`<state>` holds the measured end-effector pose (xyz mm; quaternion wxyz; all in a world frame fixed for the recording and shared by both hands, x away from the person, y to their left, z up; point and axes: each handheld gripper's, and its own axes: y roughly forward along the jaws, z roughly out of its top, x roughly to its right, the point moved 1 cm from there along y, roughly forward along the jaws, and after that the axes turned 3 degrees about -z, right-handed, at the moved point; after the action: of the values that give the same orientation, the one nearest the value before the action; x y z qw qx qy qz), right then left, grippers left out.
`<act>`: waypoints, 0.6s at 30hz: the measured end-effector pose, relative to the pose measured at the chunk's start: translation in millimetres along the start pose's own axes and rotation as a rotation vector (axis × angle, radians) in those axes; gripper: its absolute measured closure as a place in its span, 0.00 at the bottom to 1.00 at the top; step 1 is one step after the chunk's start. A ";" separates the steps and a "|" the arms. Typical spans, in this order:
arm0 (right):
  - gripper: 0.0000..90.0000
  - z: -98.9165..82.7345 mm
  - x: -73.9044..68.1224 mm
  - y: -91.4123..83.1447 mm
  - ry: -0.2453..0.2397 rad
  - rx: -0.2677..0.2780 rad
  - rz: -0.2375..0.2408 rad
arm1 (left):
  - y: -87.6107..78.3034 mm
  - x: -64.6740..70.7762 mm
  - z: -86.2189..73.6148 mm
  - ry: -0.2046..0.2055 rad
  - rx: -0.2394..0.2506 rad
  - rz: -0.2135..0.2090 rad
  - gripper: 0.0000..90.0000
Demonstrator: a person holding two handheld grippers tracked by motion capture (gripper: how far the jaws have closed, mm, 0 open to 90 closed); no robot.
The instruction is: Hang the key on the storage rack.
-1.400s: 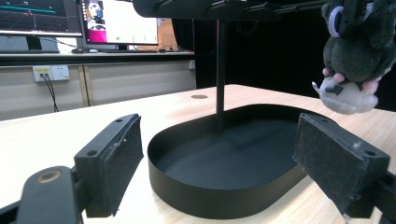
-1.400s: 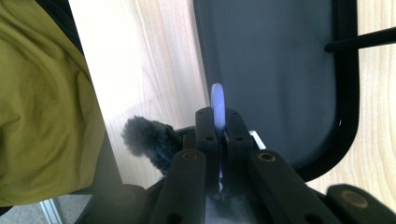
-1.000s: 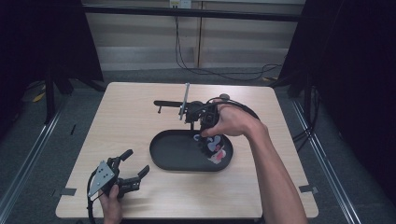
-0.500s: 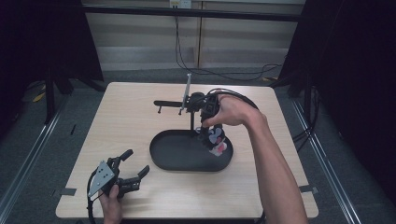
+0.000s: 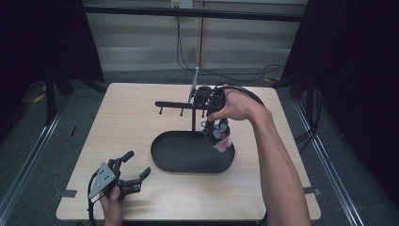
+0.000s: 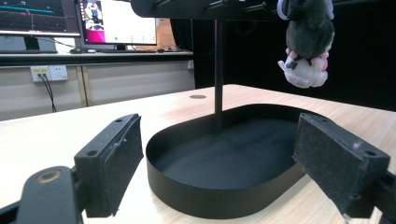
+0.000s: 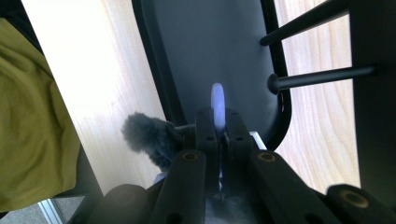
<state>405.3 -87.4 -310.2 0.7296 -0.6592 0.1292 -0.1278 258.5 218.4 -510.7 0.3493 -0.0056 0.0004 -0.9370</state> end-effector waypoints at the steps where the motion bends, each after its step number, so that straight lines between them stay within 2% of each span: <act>1: 0.97 0.6 0.8 0.0 0.007 -0.007 0.005 | 0.0 0.0 0.0 0.000 0.000 0.000 0.17; 3: 0.97 3.4 3.3 -0.5 0.005 -0.019 -0.020 | 0.2 -0.1 0.0 0.002 0.000 -0.004 0.17; 8: 0.97 10.1 7.3 -2.7 0.000 -0.021 -0.013 | 0.5 0.5 0.0 -0.008 0.006 0.003 0.17; 9: 0.97 11.3 8.3 -2.6 0.007 -0.038 -0.010 | -0.1 0.1 0.0 0.000 0.001 0.001 0.17; 16: 0.97 14.5 14.0 -3.7 0.007 -0.042 -0.026 | -0.2 0.1 0.0 0.001 -0.001 -0.002 0.17; 18: 0.97 13.9 16.2 -3.7 0.017 -0.047 -0.017 | -0.3 0.1 0.1 0.003 0.000 -0.001 0.17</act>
<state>425.4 -80.6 -305.6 0.7116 -0.6763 0.1327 -0.1366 258.3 218.5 -510.7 0.3489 -0.0041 0.0010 -0.9372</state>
